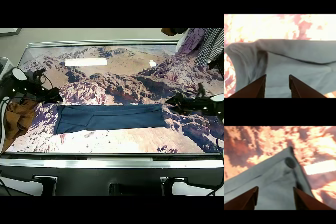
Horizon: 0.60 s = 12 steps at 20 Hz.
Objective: Fold the clothes and pants, and hang the long-sleeved shirts on hangers.
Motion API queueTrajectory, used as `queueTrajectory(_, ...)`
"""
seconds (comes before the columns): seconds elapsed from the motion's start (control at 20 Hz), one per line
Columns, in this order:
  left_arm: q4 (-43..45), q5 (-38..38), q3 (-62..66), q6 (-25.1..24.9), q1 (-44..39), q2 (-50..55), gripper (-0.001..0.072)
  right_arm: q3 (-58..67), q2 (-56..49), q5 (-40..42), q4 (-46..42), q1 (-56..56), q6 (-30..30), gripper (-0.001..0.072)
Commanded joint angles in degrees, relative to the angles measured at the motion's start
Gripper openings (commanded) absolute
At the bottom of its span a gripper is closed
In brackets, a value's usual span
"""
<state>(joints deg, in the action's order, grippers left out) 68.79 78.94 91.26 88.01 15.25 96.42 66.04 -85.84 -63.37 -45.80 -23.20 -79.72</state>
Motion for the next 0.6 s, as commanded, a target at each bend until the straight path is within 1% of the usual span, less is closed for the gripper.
queueTrajectory(0.0, 0.7, 0.7, 1.3, 0.9, -0.1, -3.7, 0.0342, 5.1, -1.2, -7.1, -11.5, -1.8, -2.5, 0.0547)
queueTrajectory(0.05, 0.8, 1.0, 1.3, 1.0, -0.1, -4.4, 0.0342, 5.1, -2.6, -8.4, -11.3, -1.8, -0.9, 0.0567)
queueTrajectory(0.1, 0.9, 1.0, 1.3, 1.1, -0.1, -4.9, 0.0342, 5.1, -4.5, -9.6, -11.0, -1.8, 1.0, 0.0610)
queueTrajectory(0.15, 0.9, 1.0, 1.3, 1.1, -0.1, -5.2, 0.0342, 5.1, -6.1, -10.1, -10.8, -1.8, 2.6, 0.0610)
queueTrajectory(0.25, 0.9, 1.0, 1.3, 1.1, -0.1, -5.8, 0.0342, 5.1, -8.9, -10.2, -10.0, -1.8, 4.9, 0.0659)
queueTrajectory(0.4, 0.9, 0.9, 1.3, 1.1, -0.1, -5.9, 0.0341, 5.1, -12.2, -10.2, -4.8, -1.8, 9.1, 0.0659)
queueTrajectory(0.55, 0.9, 0.7, 1.3, 1.1, -0.1, -5.9, 0.0342, 5.0, -15.1, -10.3, -1.4, -1.8, 9.7, 0.0658)
